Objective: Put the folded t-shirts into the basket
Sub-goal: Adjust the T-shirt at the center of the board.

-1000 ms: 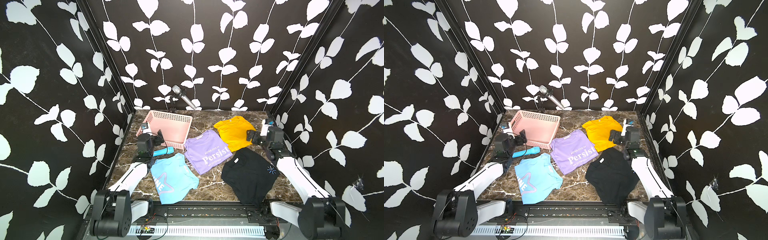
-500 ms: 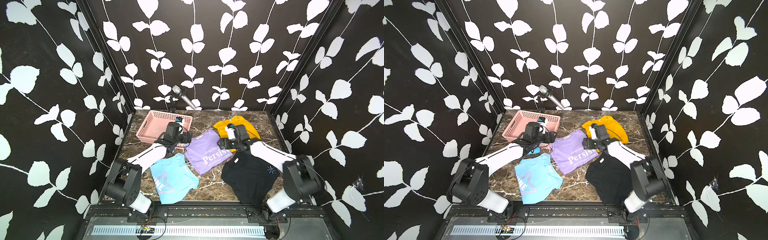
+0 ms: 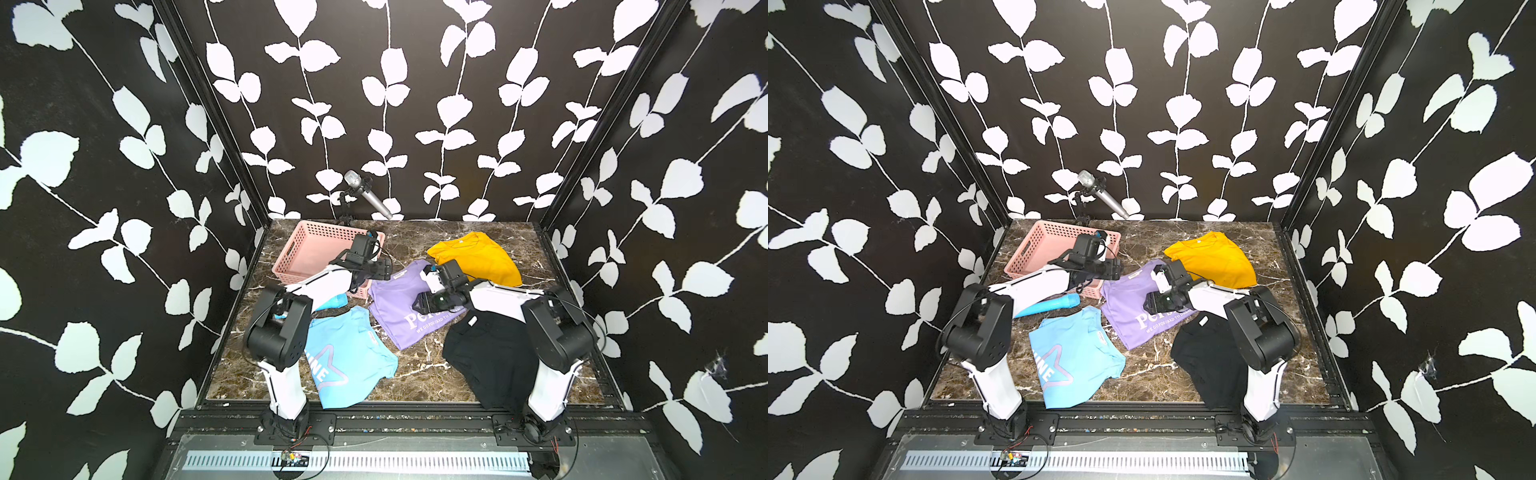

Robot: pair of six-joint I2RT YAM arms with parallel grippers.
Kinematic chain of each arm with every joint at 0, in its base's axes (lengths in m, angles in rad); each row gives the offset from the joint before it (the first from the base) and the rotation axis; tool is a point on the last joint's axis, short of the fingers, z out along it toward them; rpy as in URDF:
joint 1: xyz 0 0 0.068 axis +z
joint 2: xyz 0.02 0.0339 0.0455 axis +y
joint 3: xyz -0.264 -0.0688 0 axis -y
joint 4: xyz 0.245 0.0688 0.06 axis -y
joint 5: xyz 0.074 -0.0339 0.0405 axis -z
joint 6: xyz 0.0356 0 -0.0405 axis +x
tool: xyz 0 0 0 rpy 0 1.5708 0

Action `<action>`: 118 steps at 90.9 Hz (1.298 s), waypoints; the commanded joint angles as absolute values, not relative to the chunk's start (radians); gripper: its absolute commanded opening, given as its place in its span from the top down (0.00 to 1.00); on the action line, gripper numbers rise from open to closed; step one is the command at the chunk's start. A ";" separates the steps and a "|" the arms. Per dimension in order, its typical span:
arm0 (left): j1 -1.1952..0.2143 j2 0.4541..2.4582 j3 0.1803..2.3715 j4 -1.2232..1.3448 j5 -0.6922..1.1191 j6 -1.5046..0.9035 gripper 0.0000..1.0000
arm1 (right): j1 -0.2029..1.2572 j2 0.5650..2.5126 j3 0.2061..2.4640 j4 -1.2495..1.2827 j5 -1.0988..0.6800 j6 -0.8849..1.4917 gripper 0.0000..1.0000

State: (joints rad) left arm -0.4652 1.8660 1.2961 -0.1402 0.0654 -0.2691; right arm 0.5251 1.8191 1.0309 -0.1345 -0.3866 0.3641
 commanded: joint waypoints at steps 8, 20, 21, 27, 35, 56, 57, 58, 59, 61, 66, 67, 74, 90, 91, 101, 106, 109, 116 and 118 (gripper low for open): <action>-0.500 1.976 1.449 -0.220 0.083 -0.270 0.21 | 0.486 1.751 0.882 -0.263 -0.370 0.397 0.36; -0.532 2.064 1.555 -0.221 0.117 -0.309 0.21 | 0.462 1.721 0.862 -0.269 -0.374 0.398 0.36; -0.535 2.071 1.566 -0.222 0.120 -0.312 0.20 | 0.461 1.718 0.861 -0.267 -0.377 0.401 0.36; -0.547 2.115 1.631 -0.232 0.136 -0.328 0.21 | 0.455 1.708 0.858 -0.248 -0.402 0.410 0.36; -0.556 2.158 1.712 -0.260 0.141 -0.335 0.21 | 0.450 1.691 0.854 -0.186 -0.453 0.427 0.33; -0.557 2.096 1.783 -0.343 0.044 -0.268 0.20 | 0.412 1.654 0.964 -0.214 -0.453 0.379 0.26; -0.557 2.087 1.776 -0.342 0.042 -0.266 0.19 | 0.409 1.654 0.970 -0.217 -0.447 0.375 0.25; -0.557 2.077 1.768 -0.341 0.039 -0.265 0.19 | 0.407 1.655 0.975 -0.222 -0.442 0.370 0.25; -0.557 2.068 1.760 -0.339 0.037 -0.264 0.19 | 0.405 1.657 0.982 -0.226 -0.438 0.367 0.25; -0.558 2.052 1.742 -0.335 0.034 -0.262 0.19 | 0.403 1.661 0.997 -0.236 -0.427 0.360 0.24; -0.560 1.998 1.691 -0.315 0.023 -0.254 0.18 | 0.398 1.677 1.032 -0.258 -0.392 0.340 0.24; -0.561 1.988 1.679 -0.313 0.021 -0.253 0.18 | 0.398 1.681 1.040 -0.262 -0.387 0.337 0.24; -0.568 1.897 1.580 -0.297 0.000 -0.246 0.17 | 0.399 1.708 1.083 -0.275 -0.357 0.324 0.24; -0.596 1.689 1.271 -0.207 -0.010 -0.333 0.17 | 0.405 1.807 1.205 -0.292 -0.339 0.312 0.27; -0.598 1.677 1.250 -0.200 -0.010 -0.342 0.17 | 0.408 1.812 1.212 -0.295 -0.337 0.310 0.27; -0.628 1.560 1.083 -0.167 -0.014 -0.398 0.18 | 0.448 1.832 1.248 -0.321 -0.317 0.285 0.28; -0.642 1.509 1.014 -0.167 -0.022 -0.405 0.19 | 0.465 1.828 1.247 -0.333 -0.302 0.274 0.27; -0.646 1.489 0.991 -0.171 -0.019 -0.413 0.19 | 0.472 1.823 1.239 -0.333 -0.292 0.272 0.27; -0.661 1.465 0.948 -0.184 -0.005 -0.439 0.20 | 0.474 1.814 1.223 -0.322 -0.260 0.265 0.26; -0.671 1.465 0.934 -0.183 -0.006 -0.447 0.21 | 0.474 1.814 1.225 -0.322 -0.246 0.260 0.26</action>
